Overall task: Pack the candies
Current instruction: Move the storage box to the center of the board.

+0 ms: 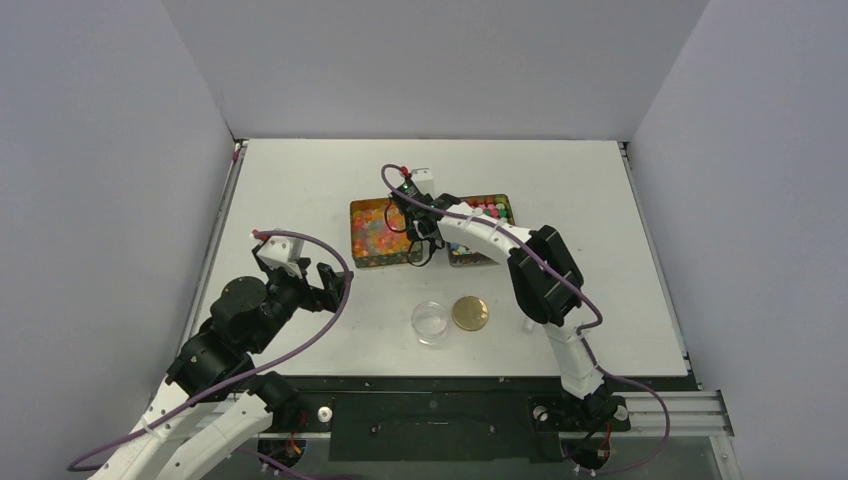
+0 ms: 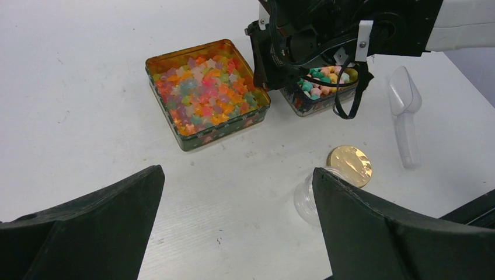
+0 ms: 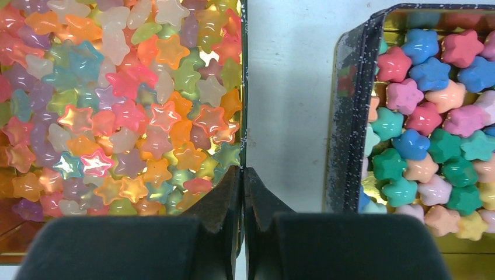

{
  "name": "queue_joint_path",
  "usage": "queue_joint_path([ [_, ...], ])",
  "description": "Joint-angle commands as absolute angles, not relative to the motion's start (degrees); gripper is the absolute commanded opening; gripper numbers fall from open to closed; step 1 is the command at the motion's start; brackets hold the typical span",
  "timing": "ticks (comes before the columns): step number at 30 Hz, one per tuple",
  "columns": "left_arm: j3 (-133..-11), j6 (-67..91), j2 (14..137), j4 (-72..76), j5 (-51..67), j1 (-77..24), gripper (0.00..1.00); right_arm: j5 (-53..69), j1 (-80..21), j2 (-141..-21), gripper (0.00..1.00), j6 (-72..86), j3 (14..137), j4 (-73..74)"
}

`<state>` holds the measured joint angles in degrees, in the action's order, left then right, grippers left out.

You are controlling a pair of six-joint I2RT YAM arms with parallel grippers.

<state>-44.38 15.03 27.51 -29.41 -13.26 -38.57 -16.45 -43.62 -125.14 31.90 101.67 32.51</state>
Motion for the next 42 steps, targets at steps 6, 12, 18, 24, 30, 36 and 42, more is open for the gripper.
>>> queue_joint_path([
  [6,-44.55,15.19,28.10,-28.44,-13.62,-38.54,0.96,-19.42,-42.28,-118.85,0.00,27.25,95.62,36.04],
  [12,-44.56,15.13,28.37,-28.41,-13.49,-38.58,0.96,-19.72,-41.00,-116.11,0.00,26.19,92.48,35.56],
  [18,-44.52,15.07,28.56,-28.39,-13.24,-38.58,0.96,-19.70,-40.65,-115.42,0.00,25.26,91.98,35.90],
  [24,-44.55,15.12,28.57,-28.35,-13.20,-38.58,0.96,-19.45,-41.00,-114.85,0.01,25.14,92.59,36.27],
  [30,-44.54,15.11,28.33,-28.38,-13.27,-38.58,0.96,-19.94,-41.77,-112.57,0.13,25.59,92.24,36.42],
  [36,-44.56,15.12,28.19,-28.47,-13.44,-38.61,0.96,-20.62,-42.36,-108.43,0.20,27.44,90.13,36.71],
  [42,-44.56,15.12,28.08,-28.46,-13.45,-38.57,0.96,-22.29,-42.61,-101.80,0.25,29.45,84.97,36.58],
])
